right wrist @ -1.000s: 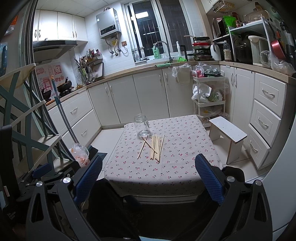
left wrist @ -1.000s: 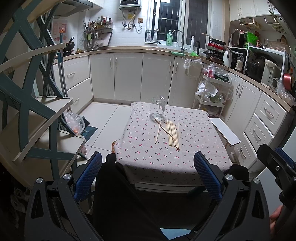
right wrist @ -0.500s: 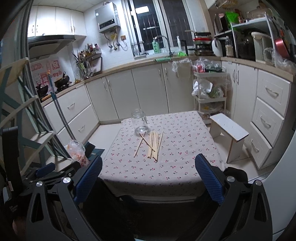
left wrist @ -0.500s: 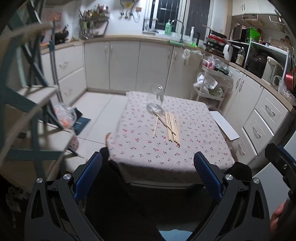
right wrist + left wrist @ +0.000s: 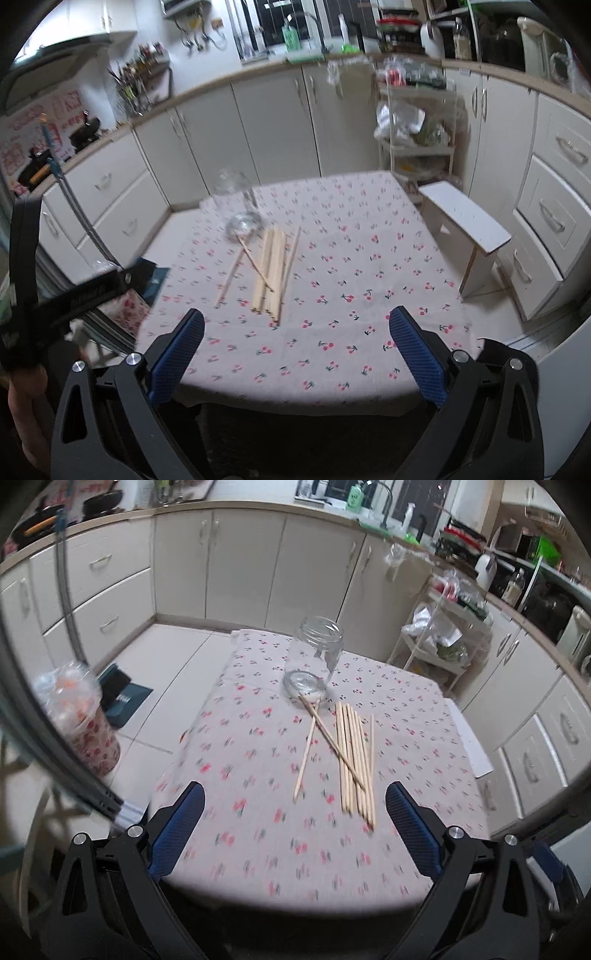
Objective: Organize utensils
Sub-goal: 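Lower the left tool and close it on one wooden stick while the right tool grasps another stick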
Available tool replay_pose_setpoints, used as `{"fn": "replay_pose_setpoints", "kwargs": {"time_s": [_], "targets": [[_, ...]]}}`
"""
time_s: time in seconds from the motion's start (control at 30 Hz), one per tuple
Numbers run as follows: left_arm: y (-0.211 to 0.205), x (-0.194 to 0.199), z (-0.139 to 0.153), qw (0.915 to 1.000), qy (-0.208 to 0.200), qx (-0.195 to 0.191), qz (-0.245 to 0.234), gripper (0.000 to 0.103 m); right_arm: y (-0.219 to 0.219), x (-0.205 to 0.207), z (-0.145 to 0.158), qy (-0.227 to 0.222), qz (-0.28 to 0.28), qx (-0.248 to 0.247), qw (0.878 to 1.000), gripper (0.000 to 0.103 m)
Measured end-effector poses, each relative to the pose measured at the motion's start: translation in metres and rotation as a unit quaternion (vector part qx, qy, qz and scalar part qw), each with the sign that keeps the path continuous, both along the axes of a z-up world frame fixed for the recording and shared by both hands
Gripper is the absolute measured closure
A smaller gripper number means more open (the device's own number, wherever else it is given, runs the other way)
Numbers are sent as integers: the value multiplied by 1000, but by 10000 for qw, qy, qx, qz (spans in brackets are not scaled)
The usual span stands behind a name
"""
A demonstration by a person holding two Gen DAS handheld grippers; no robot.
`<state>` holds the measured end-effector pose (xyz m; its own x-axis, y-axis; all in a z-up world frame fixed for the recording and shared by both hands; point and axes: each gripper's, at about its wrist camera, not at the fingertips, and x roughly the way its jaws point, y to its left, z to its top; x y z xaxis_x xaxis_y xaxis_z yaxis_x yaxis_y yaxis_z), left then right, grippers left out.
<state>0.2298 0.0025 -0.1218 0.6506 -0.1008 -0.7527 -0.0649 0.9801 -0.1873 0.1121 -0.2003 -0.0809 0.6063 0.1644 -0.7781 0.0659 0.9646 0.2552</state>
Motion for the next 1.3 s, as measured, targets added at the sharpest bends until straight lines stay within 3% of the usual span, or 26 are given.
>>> {"fn": "replay_pose_setpoints", "kwargs": {"time_s": [0.13,0.27,0.4,0.57,0.63,0.73,0.8,0.9,1.0,1.13,1.3], "targets": [[-15,68,-32,9995,293,-61,-81,15,-10,25,-24,234,-92,-54,9997,7],[-33,130,-69,9982,592,-27,-100,29,-24,52,-49,473,-238,-36,9986,7],[-42,168,-100,9966,821,24,-22,36,-32,72,-70,666,-282,-6,9974,7],[-42,199,-125,9953,958,-30,130,37,-33,92,-86,756,-253,41,9968,7],[-42,203,-131,9952,965,-78,138,42,-31,100,-90,772,-236,54,9967,7],[-41,205,-136,9953,960,-45,104,58,-28,112,-97,782,-190,43,9967,7],[-42,207,-137,9953,964,-33,15,78,-25,117,-99,776,-157,26,9969,7],[-40,211,-138,9948,982,-205,-176,92,-20,126,-102,756,-96,-26,9971,7],[-34,208,-136,9940,983,-270,-397,99,-14,137,-104,716,-33,-74,9974,7],[-27,201,-134,9917,964,-452,-727,99,-6,156,-107,667,27,-48,9978,7],[-18,194,-133,9907,978,-492,-812,99,8,184,-121,688,175,-111,9974,7]]}}
